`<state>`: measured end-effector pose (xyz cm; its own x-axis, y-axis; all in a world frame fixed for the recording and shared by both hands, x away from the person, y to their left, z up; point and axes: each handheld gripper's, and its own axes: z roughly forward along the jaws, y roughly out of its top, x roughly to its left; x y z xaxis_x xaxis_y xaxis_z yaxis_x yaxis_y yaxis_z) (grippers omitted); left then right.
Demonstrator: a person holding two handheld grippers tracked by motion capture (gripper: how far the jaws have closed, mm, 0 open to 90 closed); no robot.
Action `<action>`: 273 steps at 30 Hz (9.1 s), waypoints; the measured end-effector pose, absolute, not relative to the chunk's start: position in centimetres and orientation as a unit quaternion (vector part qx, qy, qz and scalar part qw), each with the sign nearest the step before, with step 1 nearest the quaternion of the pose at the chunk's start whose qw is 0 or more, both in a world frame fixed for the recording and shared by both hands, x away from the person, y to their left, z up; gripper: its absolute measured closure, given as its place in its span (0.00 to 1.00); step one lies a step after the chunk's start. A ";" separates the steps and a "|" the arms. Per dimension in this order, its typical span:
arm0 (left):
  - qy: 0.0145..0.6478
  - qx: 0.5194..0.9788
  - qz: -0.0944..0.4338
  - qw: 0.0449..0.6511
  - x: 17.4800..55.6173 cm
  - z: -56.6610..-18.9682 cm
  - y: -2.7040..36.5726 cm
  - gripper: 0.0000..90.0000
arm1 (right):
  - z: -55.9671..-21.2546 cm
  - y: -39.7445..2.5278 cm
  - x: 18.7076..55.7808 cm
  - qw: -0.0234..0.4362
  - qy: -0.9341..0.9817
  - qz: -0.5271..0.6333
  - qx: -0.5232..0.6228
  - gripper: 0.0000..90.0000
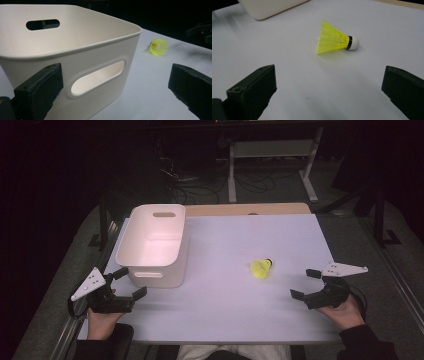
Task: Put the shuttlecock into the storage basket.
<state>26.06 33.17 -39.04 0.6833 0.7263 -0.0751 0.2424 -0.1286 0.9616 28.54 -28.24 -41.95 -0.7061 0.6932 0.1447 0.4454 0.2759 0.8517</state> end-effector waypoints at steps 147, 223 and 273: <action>0.339 0.720 0.214 0.566 25.7 -39.0 33.3 0.00 | -39.6 -22.4 36.7 0.034 0.876 0.404 0.263 0.14; 0.336 0.720 0.211 0.569 25.7 -39.0 33.3 0.00 | -43.6 -21.1 39.9 -0.011 0.910 0.325 0.256 0.99; 0.333 0.722 0.210 0.569 25.7 -39.0 33.3 0.00 | -41.2 -17.7 44.0 -0.005 0.919 0.304 0.250 0.99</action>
<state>25.69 33.32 -39.03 0.6897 0.7201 -0.0760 0.2430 -0.1313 0.9611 44.01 -17.75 -41.18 -0.8750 0.4568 0.1606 0.4625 0.6902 0.5566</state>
